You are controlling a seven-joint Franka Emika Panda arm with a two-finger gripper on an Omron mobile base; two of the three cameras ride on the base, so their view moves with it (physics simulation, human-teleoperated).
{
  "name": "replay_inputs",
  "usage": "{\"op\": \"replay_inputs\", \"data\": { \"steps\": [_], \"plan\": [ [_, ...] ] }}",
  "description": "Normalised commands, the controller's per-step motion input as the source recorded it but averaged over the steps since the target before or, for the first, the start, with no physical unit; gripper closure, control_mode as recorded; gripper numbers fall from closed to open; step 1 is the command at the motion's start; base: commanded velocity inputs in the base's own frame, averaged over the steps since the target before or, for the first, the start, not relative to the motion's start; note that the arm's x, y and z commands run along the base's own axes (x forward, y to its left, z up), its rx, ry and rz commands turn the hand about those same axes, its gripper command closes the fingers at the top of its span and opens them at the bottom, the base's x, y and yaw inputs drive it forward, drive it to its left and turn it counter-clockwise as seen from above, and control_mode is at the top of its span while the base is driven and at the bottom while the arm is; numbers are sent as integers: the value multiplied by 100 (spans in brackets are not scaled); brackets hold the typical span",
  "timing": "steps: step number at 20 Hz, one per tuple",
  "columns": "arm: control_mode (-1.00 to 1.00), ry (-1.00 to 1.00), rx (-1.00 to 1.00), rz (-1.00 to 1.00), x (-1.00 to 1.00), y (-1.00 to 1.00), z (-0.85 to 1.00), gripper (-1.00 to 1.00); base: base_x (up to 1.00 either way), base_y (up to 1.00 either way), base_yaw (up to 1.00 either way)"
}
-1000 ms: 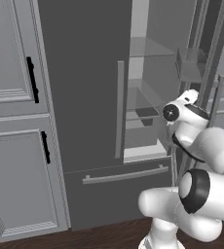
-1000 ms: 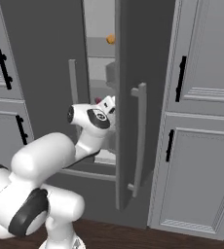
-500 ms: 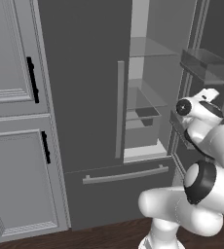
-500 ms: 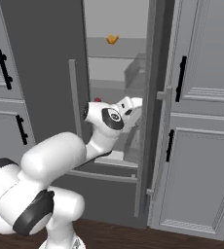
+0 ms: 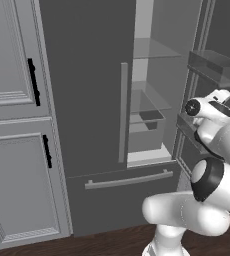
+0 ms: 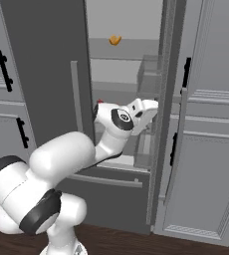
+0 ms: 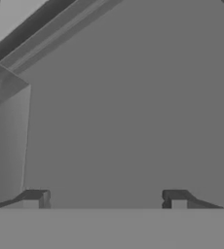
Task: Take the strawberry from the fridge and place it on top of the pancake, located on the dining counter.
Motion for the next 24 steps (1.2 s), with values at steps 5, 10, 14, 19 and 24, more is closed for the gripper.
{"op": "replay_inputs", "data": {
  "steps": [5, 10, 14, 19, 24],
  "plan": [
    [-100, 1, 7, -5, 0, -39, 0, -100, 0, 0, 0],
    [-100, -2, 3, -5, -21, 13, 0, -100, 0, 0, 0],
    [-100, -11, 0, 0, -34, 75, 0, -100, 0, 0, 0],
    [-100, -17, 0, 0, -25, 98, 0, -100, 0, 0, 0],
    [-100, -12, 4, -1, -17, 100, 0, -100, 0, 0, 0]
  ]
}}
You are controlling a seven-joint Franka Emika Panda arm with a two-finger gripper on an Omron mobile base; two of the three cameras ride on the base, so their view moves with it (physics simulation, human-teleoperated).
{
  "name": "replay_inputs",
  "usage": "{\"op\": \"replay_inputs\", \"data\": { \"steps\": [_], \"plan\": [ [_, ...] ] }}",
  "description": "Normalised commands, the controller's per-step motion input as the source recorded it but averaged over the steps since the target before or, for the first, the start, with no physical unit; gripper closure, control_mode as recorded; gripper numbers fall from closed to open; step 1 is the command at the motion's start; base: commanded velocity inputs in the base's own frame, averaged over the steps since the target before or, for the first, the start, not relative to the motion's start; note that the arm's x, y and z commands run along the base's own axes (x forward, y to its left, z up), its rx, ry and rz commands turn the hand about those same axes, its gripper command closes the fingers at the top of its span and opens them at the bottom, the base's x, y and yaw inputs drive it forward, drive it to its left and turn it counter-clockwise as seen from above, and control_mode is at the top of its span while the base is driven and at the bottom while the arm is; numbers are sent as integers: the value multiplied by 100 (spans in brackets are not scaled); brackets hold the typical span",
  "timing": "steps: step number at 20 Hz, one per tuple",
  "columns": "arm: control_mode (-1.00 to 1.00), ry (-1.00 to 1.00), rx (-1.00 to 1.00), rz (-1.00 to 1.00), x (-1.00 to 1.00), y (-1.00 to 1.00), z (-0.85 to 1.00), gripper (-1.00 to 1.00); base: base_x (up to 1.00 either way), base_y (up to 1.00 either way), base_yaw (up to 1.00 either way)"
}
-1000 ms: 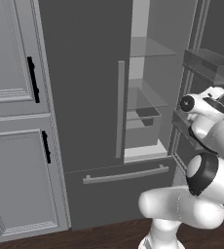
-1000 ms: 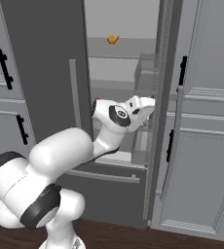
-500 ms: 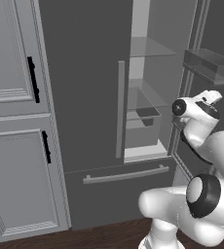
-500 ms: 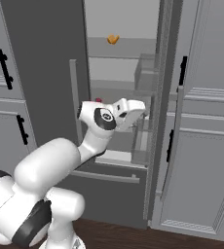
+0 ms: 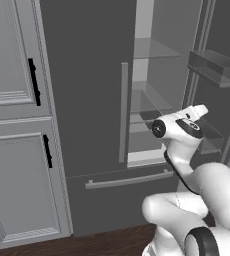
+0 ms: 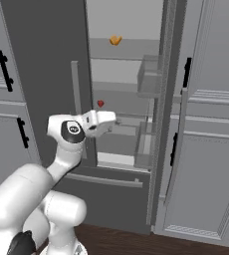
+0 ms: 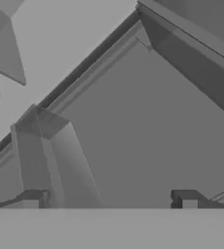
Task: Take the strawberry from the fridge and place it on top of the pancake, located on the dining counter.
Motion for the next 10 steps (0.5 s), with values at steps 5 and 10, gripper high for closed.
{"op": "replay_inputs", "data": {
  "steps": [5, 10],
  "plan": [
    [-100, -6, 21, 0, -13, 87, 0, -100, 0, 0, 0],
    [-100, -5, 35, 0, -6, 67, -11, -100, 0, 0, 0]
  ]
}}
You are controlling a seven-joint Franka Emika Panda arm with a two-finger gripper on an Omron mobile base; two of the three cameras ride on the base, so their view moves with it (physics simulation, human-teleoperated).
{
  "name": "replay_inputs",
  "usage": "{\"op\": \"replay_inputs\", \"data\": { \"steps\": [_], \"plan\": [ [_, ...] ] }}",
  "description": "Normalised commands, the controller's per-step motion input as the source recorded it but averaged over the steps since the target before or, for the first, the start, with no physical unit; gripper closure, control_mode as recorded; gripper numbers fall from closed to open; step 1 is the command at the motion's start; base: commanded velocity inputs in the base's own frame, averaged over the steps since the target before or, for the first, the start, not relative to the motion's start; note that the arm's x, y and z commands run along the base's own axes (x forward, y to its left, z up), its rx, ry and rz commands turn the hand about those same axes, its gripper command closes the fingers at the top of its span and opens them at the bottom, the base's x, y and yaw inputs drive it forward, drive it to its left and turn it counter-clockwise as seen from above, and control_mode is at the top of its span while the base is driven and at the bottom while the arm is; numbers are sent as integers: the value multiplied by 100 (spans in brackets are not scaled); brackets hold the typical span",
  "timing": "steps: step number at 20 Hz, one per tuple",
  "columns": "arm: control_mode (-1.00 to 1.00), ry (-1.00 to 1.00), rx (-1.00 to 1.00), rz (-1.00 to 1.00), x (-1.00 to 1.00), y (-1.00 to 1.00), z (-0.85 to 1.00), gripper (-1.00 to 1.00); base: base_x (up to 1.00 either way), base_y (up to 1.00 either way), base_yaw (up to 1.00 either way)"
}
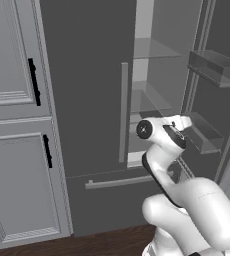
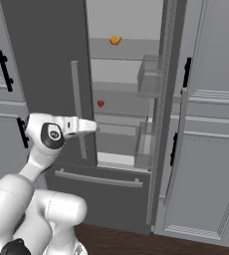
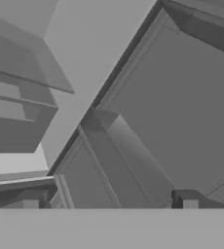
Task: Take the strawberry from the fridge and place it on top of the pancake, located on the dining counter.
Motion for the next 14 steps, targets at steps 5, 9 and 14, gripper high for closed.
{"op": "replay_inputs", "data": {
  "steps": [5, 9, 14],
  "plan": [
    [-100, -10, 37, 0, -1, 61, -4, -100, 0, 0, 0],
    [-100, -13, 35, 1, 0, 42, 0, -100, 0, 0, 0],
    [-100, -16, 33, 0, 2, 29, 0, -100, 0, 0, 0]
  ]
}}
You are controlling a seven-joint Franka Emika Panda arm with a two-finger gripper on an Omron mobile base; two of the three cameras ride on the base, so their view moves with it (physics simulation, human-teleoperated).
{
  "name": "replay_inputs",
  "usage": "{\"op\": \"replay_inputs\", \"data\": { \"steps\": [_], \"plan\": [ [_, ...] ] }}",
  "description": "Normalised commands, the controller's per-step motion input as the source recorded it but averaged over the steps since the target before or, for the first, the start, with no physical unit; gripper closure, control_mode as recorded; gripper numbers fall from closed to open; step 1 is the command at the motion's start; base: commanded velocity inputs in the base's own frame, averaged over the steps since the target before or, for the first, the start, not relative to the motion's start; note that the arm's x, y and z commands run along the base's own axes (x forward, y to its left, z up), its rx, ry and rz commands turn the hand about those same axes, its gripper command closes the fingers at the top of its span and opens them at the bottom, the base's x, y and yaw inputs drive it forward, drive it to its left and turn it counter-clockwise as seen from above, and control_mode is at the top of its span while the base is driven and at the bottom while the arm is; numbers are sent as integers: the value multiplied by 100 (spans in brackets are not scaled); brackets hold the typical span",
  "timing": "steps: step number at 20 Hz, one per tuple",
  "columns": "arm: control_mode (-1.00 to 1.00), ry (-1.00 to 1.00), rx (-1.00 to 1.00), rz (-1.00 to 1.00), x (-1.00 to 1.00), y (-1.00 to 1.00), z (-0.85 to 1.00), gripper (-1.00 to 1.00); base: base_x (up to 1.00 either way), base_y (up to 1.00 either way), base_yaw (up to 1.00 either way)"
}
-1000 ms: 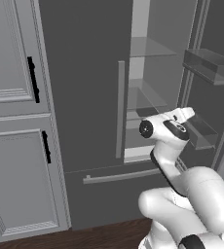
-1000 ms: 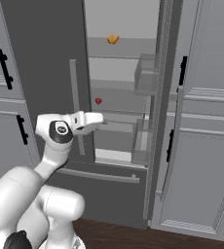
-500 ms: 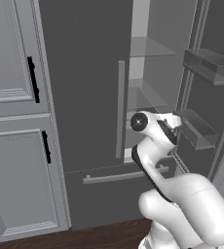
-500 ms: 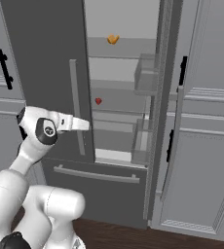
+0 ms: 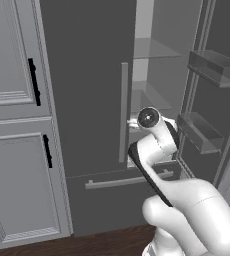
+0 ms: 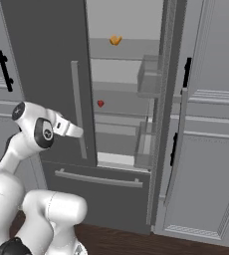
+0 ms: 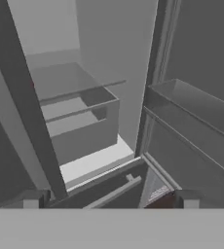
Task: Take the strawberry from the fridge and place it on top of the pancake, located on the dining counter.
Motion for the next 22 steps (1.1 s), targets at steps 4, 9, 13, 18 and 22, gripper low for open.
{"op": "replay_inputs", "data": {
  "steps": [4, 9, 13, 18, 22],
  "plan": [
    [-100, -15, 30, 0, 16, 22, 0, -100, 0, 0, 0],
    [-100, -17, 23, 7, 34, 8, 0, -100, 0, 0, 0],
    [-100, -14, 4, 25, 15, 0, 33, -100, 0, 0, 0],
    [-100, -2, -2, 20, 5, 13, 53, -100, 0, 0, 0],
    [-100, 0, -2, 6, 0, 14, -2, -100, 0, 0, 0]
  ]
}}
